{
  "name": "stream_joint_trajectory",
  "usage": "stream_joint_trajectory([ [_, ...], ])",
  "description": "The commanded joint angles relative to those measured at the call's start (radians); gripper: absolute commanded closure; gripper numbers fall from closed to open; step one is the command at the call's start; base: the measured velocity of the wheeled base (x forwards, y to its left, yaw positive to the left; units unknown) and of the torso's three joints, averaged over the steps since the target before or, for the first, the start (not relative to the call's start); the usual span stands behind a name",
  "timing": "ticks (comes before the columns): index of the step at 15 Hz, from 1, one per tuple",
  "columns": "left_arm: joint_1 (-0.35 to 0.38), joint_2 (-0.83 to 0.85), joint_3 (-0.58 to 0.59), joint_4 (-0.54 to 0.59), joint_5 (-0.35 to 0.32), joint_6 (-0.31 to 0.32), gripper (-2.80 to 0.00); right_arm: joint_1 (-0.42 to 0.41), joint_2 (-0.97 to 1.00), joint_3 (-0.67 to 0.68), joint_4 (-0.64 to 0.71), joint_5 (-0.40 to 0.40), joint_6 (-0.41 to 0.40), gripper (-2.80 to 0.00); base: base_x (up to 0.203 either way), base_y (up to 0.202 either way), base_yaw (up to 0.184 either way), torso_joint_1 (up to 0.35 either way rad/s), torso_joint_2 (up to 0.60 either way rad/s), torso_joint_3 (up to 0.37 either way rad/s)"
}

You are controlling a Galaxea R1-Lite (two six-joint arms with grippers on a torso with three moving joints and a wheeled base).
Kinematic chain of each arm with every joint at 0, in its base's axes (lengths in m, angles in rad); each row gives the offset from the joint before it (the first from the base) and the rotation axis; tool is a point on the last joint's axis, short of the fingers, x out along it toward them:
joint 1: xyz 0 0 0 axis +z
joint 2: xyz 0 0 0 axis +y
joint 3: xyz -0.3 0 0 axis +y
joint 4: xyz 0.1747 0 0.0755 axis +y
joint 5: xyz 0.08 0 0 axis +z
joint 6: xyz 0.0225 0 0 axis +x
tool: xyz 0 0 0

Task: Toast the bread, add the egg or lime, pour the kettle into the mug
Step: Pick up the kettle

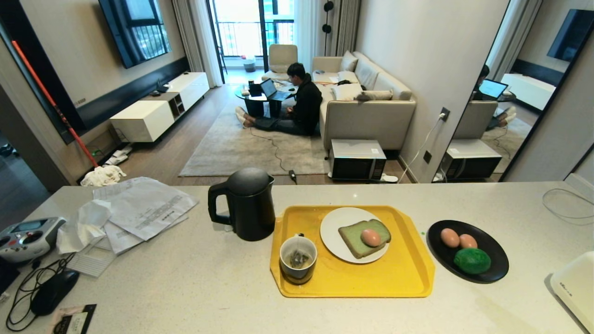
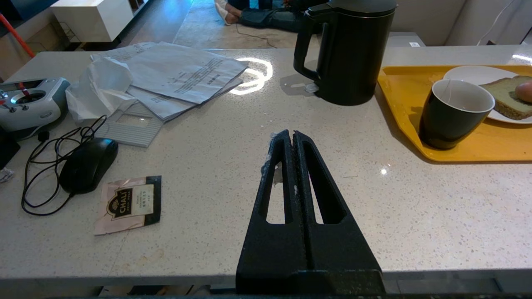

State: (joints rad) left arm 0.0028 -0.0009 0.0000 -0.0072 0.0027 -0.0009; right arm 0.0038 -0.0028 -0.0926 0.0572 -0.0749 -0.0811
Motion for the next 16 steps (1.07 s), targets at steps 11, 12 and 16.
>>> stream_joint_trajectory([
  [11, 0.0, 0.001, 0.0, 0.0, 0.0, -0.001, 0.0, 0.001, 0.003, 0.094, -0.063, 0.089, 0.032, 0.0, 0.0, 0.0, 0.0, 0.0, 0.0, 0.0],
  [12, 0.0, 0.001, 0.0, 0.0, 0.0, -0.001, 0.0, 0.001, 0.003, 0.093, -0.063, 0.089, 0.034, 0.0, 0.0, 0.0, 0.0, 0.0, 0.0, 0.0],
  [16, 0.0, 0.001, 0.0, 0.0, 0.0, -0.001, 0.0, 0.001, 0.003, 0.094, -0.063, 0.079, 0.072, 0.0, 0.0, 0.0, 0.0, 0.0, 0.0, 0.0],
])
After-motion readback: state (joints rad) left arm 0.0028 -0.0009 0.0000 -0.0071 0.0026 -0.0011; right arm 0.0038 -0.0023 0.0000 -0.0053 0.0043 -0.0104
